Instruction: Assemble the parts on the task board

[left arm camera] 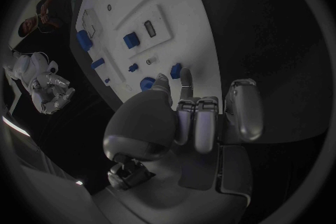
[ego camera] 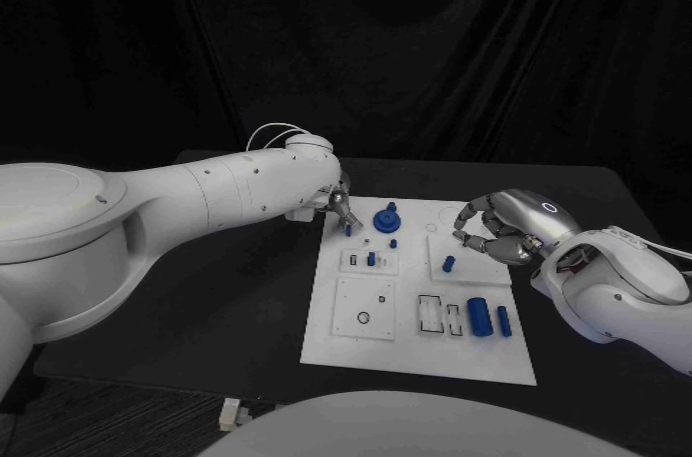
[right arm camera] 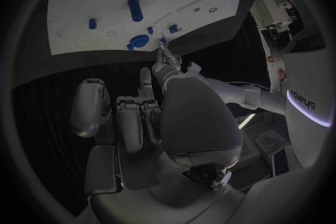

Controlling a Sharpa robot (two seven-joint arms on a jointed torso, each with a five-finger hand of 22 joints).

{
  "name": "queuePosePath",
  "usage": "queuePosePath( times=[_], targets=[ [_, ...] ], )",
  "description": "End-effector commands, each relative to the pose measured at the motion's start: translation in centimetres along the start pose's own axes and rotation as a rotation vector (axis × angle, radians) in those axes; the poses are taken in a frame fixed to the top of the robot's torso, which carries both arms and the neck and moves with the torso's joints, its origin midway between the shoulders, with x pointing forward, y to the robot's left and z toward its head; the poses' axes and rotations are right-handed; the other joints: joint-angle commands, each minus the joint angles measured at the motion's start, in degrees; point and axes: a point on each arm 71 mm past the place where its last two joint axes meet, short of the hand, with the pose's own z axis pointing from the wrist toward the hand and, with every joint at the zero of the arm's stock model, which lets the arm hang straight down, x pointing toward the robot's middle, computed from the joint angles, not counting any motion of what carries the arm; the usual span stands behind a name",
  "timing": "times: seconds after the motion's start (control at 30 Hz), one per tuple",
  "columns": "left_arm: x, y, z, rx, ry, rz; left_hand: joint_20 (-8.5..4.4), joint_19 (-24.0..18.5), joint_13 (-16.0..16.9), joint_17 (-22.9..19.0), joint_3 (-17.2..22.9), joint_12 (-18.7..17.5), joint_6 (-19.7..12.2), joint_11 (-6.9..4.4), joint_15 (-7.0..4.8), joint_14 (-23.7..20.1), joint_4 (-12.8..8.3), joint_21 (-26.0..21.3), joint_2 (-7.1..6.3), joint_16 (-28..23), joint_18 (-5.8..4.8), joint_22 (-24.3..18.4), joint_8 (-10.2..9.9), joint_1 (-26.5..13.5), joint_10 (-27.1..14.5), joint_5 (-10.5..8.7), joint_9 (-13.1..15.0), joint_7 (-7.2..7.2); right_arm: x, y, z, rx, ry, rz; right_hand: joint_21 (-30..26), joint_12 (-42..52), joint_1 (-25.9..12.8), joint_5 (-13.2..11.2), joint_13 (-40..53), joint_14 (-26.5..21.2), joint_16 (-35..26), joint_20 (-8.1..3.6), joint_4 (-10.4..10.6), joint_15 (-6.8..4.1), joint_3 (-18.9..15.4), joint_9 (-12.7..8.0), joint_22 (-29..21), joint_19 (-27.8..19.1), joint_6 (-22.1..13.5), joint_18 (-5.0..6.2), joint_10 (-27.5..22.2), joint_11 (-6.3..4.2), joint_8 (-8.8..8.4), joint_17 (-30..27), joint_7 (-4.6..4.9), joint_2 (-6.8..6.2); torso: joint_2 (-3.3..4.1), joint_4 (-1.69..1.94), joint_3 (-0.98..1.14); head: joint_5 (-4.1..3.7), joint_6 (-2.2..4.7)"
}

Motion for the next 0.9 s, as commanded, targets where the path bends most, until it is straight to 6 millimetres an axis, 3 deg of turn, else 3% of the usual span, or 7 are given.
queuePosePath(
  times=[0.03, 0.33, 0.7, 0.8, 0.9],
  targets=[
    [0.12, -0.35, 0.03, 0.023, -0.001, -0.001, 0.03, -0.44, 14.9, 15.05, 0.65, -0.28, -0.38, -0.47, -0.28, 5.95, -0.2, -0.31, 0.01, 0.15, -0.13, 10.04, -0.07, 0.84, 5.95, 1.15, 0.11, -0.17, 0.1, 0.0, -0.02, 0.003, 0.003, -0.005, -0.35, 0.21, 0.42, 0.27, 15.1, 6.0, 0.17, -0.06, -0.04, -0.31, 0.29, 0.08, 9.58, 0.12, 0.2, 0.13, 5.97, -0.38, 0.32, 15.1, -0.09, 0.17, 0.0, -0.03, 0.0, 0.11, -0.01],
    [0.21, -0.33, 0.06, 0.024, 0.005, 0.0, -0.12, -0.49, 14.9, 15.05, 2.69, -0.28, -0.19, -0.74, -0.48, 5.95, -1.79, -0.38, -0.37, 0.15, -0.11, 10.03, -0.46, 3.14, 5.95, 4.54, 0.13, -0.5, 0.2, 0.04, 0.06, 0.002, 0.006, -0.006, -0.57, 0.21, 0.48, 0.29, 15.1, 6.0, 0.17, -0.07, -0.05, -0.32, 0.32, 0.09, 9.52, 0.03, 0.24, 0.18, 5.97, -0.39, 0.34, 15.1, -0.1, 0.2, 0.0, 0.0, 0.01, 0.09, -0.01],
    [0.34, -0.3, 0.11, 0.023, 0.009, 0.001, -0.19, -0.53, 14.9, 15.05, 3.47, -0.28, 0.1, -0.86, -0.56, 5.95, -2.26, -0.49, -0.52, 0.15, -0.09, 10.01, -0.64, 3.83, 5.95, 5.46, 0.01, -0.62, 0.28, 0.04, 0.14, 0.003, 0.008, -0.006, -0.85, 0.21, 0.51, 0.29, 15.1, 6.0, 0.17, -0.07, -0.06, -0.32, 0.33, 0.09, 9.43, -0.1, 0.25, 0.24, 5.97, -0.39, 0.35, 15.1, -0.1, 0.21, 0.0, -0.01, 0.01, 0.18, -0.01],
    [0.38, -0.31, 0.13, 0.019, 0.007, 0.0, -0.29, -0.49, 14.9, 15.05, 4.37, -0.28, 0.44, -0.98, -0.67, 5.95, -2.72, -0.43, -0.77, 0.15, -0.11, 10.03, -0.94, 4.45, 5.95, 6.55, -0.23, -0.75, 0.3, 0.03, 0.15, 0.003, 0.009, -0.007, -0.85, 0.21, 0.51, 0.29, 15.1, 6.0, 0.17, -0.07, -0.06, -0.32, 0.33, 0.09, 9.43, -0.1, 0.25, 0.24, 5.97, -0.39, 0.35, 15.1, -0.1, 0.21, -0.01, -0.01, -0.01, 0.21, -0.01],
    [0.42, -0.3, 0.15, 0.017, 0.007, 0.0, -0.39, -0.44, 14.9, 15.05, 5.32, -0.28, 0.85, -1.07, -0.74, 5.95, -2.9, -0.34, -0.87, 0.15, -0.12, 10.05, -1.38, 4.73, 5.95, 5.63, -0.61, -0.83, 0.31, 0.02, 0.15, 0.003, 0.01, -0.007, -0.95, 0.21, 0.53, 0.29, 15.1, 6.0, 0.17, -0.07, -0.06, -0.32, 0.34, 0.1, 9.41, -0.14, 0.26, 0.26, 5.97, -0.39, 0.35, 15.1, -0.11, 0.22, -0.01, -0.02, 0.0, 0.16, -0.01]
  ],
)
